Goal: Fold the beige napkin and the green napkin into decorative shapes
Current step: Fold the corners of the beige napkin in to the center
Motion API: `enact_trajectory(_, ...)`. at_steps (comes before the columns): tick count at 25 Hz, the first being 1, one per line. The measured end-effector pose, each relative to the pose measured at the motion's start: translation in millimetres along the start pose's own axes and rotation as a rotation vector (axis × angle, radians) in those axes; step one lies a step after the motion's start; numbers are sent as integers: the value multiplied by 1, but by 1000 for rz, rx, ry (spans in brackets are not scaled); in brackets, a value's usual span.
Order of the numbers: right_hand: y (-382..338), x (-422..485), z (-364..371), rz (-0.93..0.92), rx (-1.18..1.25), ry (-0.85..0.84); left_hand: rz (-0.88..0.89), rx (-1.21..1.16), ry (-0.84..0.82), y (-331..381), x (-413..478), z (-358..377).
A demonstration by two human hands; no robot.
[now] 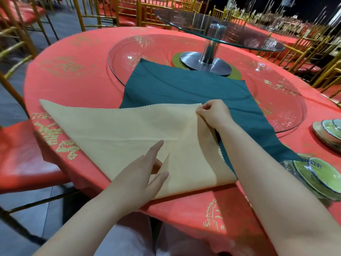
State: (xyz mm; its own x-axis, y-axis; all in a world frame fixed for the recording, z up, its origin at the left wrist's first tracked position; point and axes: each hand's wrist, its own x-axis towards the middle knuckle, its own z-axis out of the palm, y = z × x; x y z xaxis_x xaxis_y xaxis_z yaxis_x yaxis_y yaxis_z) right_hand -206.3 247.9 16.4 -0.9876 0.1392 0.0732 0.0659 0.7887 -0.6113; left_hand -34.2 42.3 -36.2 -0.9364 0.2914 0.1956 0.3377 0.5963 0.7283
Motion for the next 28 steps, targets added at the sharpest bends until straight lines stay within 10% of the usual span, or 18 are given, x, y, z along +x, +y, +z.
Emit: enact_trajectory(28, 16, 15, -2, 115, -84, -7, 96, 433, -261, -20, -2, -7)
